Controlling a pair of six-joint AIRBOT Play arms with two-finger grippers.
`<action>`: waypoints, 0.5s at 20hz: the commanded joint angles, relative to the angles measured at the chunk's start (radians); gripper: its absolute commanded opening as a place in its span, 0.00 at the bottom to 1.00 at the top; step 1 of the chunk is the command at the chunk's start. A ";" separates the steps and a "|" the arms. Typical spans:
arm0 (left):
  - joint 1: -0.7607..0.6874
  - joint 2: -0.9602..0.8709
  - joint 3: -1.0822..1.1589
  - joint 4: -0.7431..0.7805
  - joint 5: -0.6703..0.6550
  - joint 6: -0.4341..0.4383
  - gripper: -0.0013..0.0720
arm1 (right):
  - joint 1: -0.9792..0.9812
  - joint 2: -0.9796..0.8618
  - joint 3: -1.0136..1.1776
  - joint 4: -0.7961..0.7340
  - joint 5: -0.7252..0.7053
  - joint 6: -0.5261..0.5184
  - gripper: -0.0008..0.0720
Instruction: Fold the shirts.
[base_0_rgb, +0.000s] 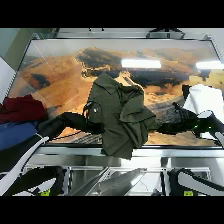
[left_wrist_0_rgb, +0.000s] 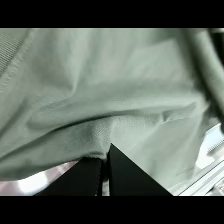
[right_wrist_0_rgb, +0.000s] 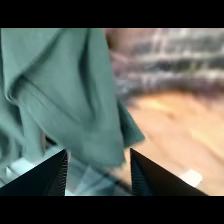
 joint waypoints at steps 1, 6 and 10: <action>0.058 0.046 0.001 0.000 0.020 -0.001 0.04 | 0.016 -0.015 0.003 -0.010 -0.106 -0.002 0.61; 0.116 0.059 0.001 0.000 0.035 -0.001 0.04 | 0.017 -0.015 0.009 0.138 -0.069 -0.003 0.06; 0.172 0.099 0.003 -0.010 0.068 0.004 0.04 | 0.015 -0.008 0.031 0.325 0.105 -0.057 0.06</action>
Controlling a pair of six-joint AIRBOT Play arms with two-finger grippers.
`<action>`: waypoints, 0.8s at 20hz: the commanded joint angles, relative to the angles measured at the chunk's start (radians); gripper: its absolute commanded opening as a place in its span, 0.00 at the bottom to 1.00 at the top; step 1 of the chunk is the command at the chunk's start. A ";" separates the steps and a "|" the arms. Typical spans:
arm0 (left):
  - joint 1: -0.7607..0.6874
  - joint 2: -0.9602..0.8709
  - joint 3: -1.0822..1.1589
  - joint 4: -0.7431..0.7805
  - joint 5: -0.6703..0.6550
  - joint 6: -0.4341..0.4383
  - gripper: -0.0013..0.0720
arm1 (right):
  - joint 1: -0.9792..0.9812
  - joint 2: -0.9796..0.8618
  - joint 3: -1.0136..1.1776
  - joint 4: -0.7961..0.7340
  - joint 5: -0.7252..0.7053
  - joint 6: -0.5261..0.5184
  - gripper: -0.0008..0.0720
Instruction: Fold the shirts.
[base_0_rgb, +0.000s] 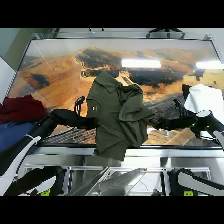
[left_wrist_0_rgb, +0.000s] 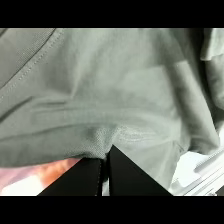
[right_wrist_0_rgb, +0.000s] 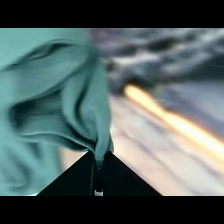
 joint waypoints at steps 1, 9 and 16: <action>0.066 0.075 0.013 -0.009 0.045 0.015 0.04 | -0.002 0.019 0.032 0.236 0.195 -0.047 0.06; 0.570 0.539 0.723 -0.054 0.318 0.049 0.04 | -0.132 0.434 0.496 1.153 0.467 -0.080 0.06; 0.883 0.474 1.320 -0.050 0.428 0.067 0.04 | -0.368 0.755 0.892 0.651 0.059 -0.010 0.06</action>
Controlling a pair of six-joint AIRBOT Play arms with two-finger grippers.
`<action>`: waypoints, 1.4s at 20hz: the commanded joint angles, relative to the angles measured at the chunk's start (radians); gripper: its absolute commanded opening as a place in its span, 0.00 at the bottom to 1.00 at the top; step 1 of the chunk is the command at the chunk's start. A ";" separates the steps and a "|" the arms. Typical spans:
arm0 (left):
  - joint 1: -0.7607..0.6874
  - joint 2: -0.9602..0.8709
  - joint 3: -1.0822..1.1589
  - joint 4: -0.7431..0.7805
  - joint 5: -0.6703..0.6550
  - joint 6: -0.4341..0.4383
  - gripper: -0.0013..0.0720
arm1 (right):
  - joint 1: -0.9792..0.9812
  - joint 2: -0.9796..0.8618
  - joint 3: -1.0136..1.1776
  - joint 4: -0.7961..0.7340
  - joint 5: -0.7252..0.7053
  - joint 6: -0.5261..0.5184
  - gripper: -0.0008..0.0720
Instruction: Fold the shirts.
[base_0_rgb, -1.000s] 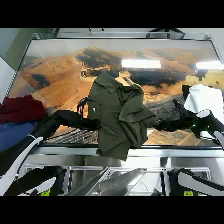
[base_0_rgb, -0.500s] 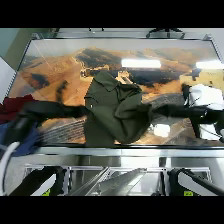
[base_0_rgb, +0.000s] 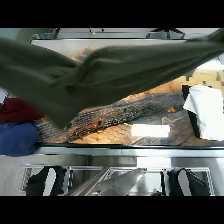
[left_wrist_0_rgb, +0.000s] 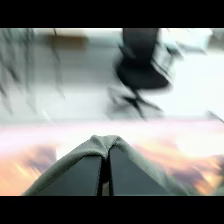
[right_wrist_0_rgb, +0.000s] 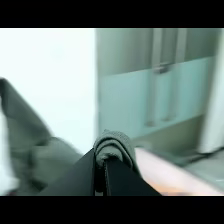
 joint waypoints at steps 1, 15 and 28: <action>0.043 -0.071 0.212 0.022 0.067 0.005 0.04 | -0.052 0.115 0.122 -0.254 -0.179 0.053 0.06; -0.519 -0.822 -0.236 0.294 -0.157 0.159 0.04 | 0.385 -0.428 -0.550 -0.504 -0.468 -0.073 0.06; -0.407 -1.224 0.137 0.389 -0.050 0.095 0.04 | 0.303 -0.899 -0.232 -0.443 -0.508 -0.033 0.05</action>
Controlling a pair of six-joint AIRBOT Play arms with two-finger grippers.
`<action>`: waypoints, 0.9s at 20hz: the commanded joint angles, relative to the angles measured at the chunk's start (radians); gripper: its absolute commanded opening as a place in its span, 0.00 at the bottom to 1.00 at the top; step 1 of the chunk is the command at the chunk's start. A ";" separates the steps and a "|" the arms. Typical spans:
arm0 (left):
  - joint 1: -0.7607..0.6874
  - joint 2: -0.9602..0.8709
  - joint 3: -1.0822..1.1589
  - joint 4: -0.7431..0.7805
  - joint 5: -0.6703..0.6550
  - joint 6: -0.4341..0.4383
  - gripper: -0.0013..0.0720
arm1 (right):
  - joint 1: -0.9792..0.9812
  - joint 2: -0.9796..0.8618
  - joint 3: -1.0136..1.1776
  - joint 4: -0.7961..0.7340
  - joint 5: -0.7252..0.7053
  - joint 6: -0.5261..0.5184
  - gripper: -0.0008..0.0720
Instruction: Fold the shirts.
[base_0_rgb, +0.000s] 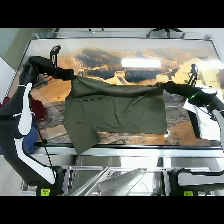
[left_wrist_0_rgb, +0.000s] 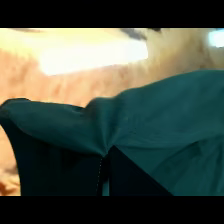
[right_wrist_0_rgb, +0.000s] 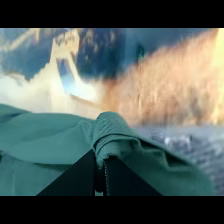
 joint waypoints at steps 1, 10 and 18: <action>0.027 -0.024 0.135 0.072 0.079 -0.042 0.04 | -0.058 -0.026 0.122 -0.017 0.102 0.060 0.06; 0.031 -0.025 0.207 0.077 0.278 -0.071 0.04 | -0.089 -0.027 0.192 -0.270 0.329 0.113 0.06; -0.005 -0.008 -0.005 0.285 0.315 -0.134 0.04 | -0.066 -0.093 0.192 -0.516 0.341 0.189 0.06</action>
